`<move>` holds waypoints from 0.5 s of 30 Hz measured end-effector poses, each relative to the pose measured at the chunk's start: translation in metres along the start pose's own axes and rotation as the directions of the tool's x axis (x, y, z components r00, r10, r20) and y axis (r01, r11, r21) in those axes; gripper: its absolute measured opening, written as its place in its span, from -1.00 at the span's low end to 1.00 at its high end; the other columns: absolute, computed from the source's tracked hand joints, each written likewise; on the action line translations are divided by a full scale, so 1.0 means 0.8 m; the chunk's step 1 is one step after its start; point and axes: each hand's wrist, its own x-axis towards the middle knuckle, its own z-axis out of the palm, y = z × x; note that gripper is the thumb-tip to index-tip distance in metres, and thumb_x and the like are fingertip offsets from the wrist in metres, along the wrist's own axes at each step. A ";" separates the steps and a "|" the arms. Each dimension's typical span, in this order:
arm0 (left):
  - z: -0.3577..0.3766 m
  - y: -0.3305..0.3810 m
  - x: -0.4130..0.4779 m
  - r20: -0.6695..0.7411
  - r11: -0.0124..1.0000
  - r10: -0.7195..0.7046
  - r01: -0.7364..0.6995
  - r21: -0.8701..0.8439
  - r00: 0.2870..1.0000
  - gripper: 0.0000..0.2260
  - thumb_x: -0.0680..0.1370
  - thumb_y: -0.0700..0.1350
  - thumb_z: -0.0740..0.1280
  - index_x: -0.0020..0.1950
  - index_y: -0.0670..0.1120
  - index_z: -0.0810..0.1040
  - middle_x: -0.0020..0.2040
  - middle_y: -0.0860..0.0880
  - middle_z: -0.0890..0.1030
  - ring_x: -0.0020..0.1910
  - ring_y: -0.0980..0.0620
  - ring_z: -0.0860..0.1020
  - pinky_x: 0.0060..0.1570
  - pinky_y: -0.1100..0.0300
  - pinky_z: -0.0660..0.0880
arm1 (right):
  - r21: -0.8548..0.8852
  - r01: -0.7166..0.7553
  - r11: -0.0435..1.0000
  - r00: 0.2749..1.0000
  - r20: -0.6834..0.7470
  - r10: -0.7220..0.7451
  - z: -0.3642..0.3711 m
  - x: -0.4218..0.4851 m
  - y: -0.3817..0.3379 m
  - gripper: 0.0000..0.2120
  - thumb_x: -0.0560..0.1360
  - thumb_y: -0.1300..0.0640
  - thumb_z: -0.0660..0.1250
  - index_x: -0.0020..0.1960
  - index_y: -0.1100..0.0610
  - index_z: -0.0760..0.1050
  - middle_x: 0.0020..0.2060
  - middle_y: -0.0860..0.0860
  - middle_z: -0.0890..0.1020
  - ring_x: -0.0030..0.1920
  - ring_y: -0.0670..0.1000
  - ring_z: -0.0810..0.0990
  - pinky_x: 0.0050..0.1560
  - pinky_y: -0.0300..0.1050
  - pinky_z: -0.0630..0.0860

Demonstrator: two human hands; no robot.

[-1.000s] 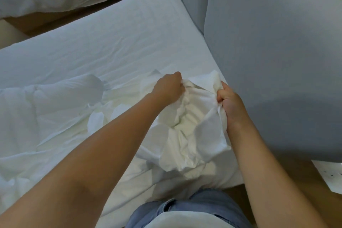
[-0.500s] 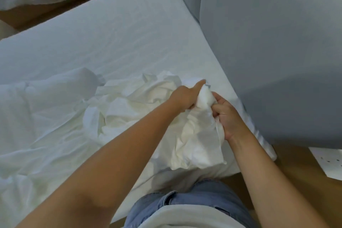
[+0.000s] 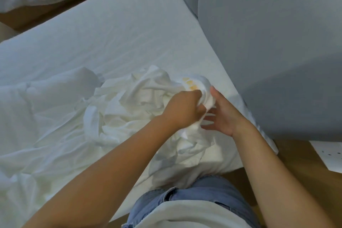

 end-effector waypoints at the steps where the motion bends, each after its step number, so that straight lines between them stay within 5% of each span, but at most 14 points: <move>1: -0.001 0.004 -0.007 0.006 0.991 0.112 -0.112 0.076 0.994 -0.73 0.52 -0.14 0.26 -0.27 -0.13 0.21 -0.36 -0.01 0.35 -0.38 -0.03 0.29 -0.38 0.12 0.13 | -0.019 0.021 1.000 1.000 0.006 -0.021 0.008 0.003 -0.008 -0.61 0.33 -0.20 0.37 -0.04 0.09 0.58 -0.27 0.04 0.62 -0.27 0.00 0.61 -0.25 -0.13 0.53; 3: 0.002 0.004 -0.017 0.010 0.967 0.225 -0.225 0.116 0.974 -0.84 0.54 -0.14 0.25 -0.17 -0.10 0.28 -0.27 -0.04 0.39 -0.31 -0.08 0.37 -0.32 0.14 0.19 | -0.075 0.111 0.991 0.985 -0.126 -0.120 0.029 0.010 -0.021 -0.95 0.44 0.19 0.33 -0.14 0.18 0.53 -0.37 0.07 0.58 -0.35 0.03 0.58 -0.34 -0.21 0.47; 5: 0.003 -0.003 -0.021 -0.019 0.987 0.158 -0.158 -0.019 0.987 -0.89 0.56 -0.08 0.26 -0.03 -0.12 0.47 -0.23 0.01 0.43 -0.24 -0.06 0.45 -0.28 0.15 0.27 | -0.070 0.216 0.974 0.900 -0.372 -0.226 0.038 0.015 -0.031 -0.84 0.40 0.40 0.19 -0.26 0.21 0.46 -0.48 0.06 0.52 -0.41 0.06 0.52 -0.44 -0.24 0.43; 6: 0.003 -0.008 -0.021 -0.021 0.986 0.070 -0.073 -0.148 0.997 -0.83 0.57 -0.04 0.27 0.05 -0.11 0.53 -0.22 0.02 0.48 -0.22 -0.01 0.47 -0.24 0.17 0.32 | 0.063 0.290 0.955 0.881 -0.407 -0.241 0.039 0.016 -0.037 -0.81 0.40 0.44 0.15 -0.24 0.23 0.47 -0.48 0.06 0.54 -0.40 0.07 0.54 -0.43 -0.23 0.48; 8: 0.002 -0.023 -0.017 -0.034 0.931 -0.076 0.059 -0.359 0.997 -0.78 0.58 0.00 0.25 0.03 -0.13 0.57 -0.13 -0.04 0.59 -0.14 0.03 0.51 -0.10 0.16 0.38 | 0.330 0.334 0.883 0.905 -0.375 -0.202 0.038 0.016 -0.049 -0.78 0.44 0.43 0.14 -0.04 0.29 0.52 -0.22 0.16 0.64 -0.16 0.16 0.64 -0.14 -0.05 0.61; 10: 0.004 -0.037 -0.006 -0.085 0.950 -0.144 0.114 -0.290 0.986 -0.73 0.60 0.01 0.23 0.16 -0.12 0.55 0.15 -0.08 0.57 0.14 -0.02 0.48 0.14 0.11 0.38 | 0.409 0.326 0.852 0.921 -0.340 -0.189 0.033 0.014 -0.059 -0.71 0.46 0.38 0.11 0.09 0.32 0.52 0.02 0.26 0.59 0.06 0.24 0.60 0.14 0.15 0.53; 12: 0.006 -0.045 0.009 -0.118 0.960 -0.178 0.145 -0.241 0.977 -0.65 0.57 0.04 0.26 0.27 -0.12 0.47 0.28 -0.06 0.49 0.27 -0.02 0.41 0.22 0.19 0.31 | 0.392 0.318 0.864 0.932 -0.297 -0.208 0.033 0.008 -0.066 -0.73 0.41 0.37 0.08 -0.03 0.27 0.52 -0.05 0.23 0.56 0.00 0.23 0.57 0.18 0.16 0.49; 15: 0.007 -0.033 0.029 -0.101 0.876 -0.264 0.195 -0.442 0.959 -0.54 0.47 0.16 0.36 0.21 -0.11 0.44 0.17 0.01 0.50 0.17 0.03 0.46 0.10 0.22 0.34 | 0.429 0.290 0.856 0.953 -0.212 -0.217 0.031 0.001 -0.069 -0.63 0.21 0.31 0.11 0.00 0.21 0.41 -0.06 0.19 0.44 0.00 0.18 0.46 0.22 0.06 0.42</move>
